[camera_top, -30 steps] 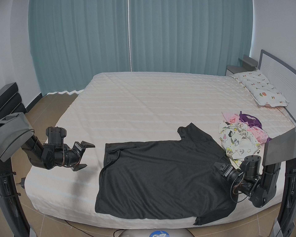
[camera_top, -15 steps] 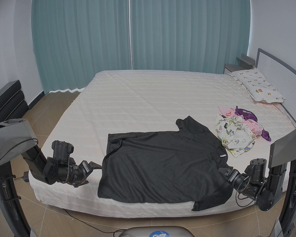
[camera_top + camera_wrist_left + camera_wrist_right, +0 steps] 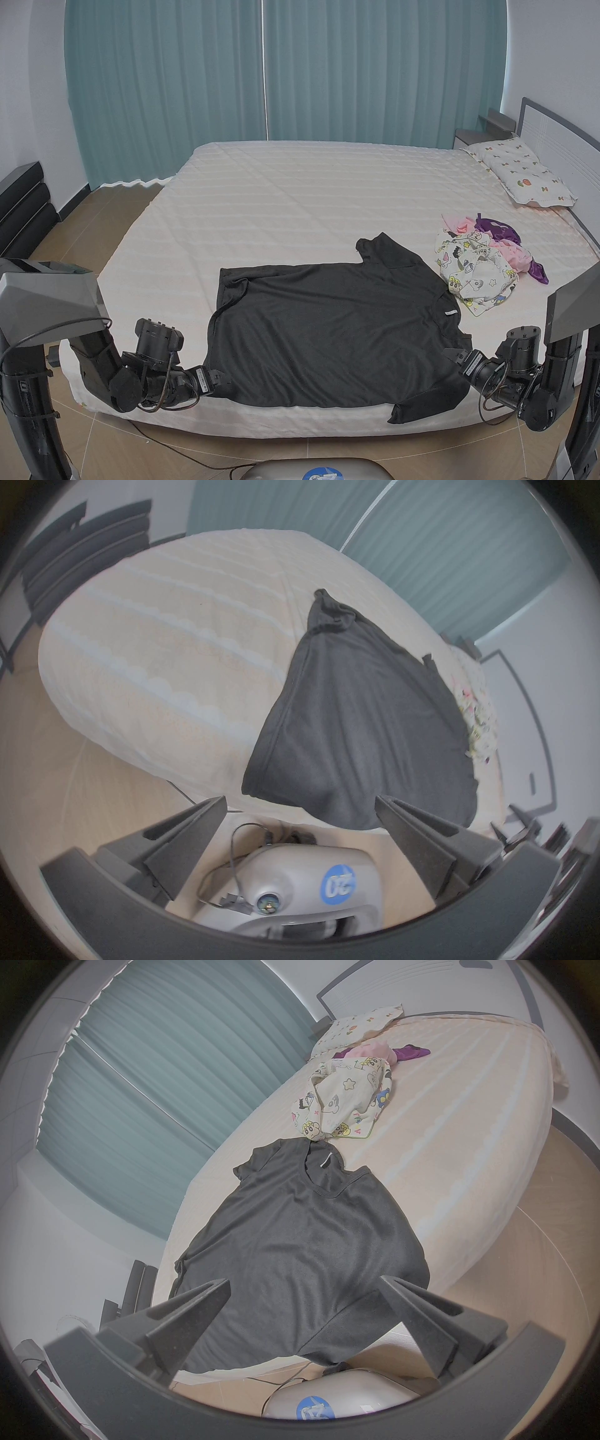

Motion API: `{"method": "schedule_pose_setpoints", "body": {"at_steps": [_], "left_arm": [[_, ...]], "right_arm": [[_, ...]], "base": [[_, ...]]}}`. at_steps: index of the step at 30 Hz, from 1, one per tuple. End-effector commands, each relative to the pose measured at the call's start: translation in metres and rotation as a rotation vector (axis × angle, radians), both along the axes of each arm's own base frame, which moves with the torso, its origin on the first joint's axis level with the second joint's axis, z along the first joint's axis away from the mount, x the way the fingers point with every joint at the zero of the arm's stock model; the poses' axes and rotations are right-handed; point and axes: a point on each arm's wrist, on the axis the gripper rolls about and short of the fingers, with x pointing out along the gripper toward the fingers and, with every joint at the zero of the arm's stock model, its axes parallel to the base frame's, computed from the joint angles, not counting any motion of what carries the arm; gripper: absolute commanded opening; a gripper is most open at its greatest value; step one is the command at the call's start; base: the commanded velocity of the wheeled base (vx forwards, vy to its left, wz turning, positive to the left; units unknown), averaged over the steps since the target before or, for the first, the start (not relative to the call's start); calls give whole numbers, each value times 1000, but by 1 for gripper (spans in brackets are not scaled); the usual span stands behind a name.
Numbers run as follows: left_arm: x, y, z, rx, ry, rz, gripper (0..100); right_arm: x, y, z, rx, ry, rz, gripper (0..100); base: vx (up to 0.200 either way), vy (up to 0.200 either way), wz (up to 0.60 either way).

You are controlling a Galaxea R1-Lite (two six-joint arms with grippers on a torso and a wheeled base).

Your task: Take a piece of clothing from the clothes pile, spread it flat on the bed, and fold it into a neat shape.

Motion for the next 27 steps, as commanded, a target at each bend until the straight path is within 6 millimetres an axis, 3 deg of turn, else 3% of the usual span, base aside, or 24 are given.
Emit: {"method": "schedule_pose_setpoints", "body": {"at_steps": [1, 27], "left_arm": [[-2, -4, -21, 65, 44, -33, 100], [28, -10, -32, 81, -63, -83, 100]], "right_arm": [[0, 2, 0, 2, -8, 7, 100], [-2, 2, -2, 7, 6, 17, 100]], "base": [[0, 0, 0], [0, 0, 0]]}}
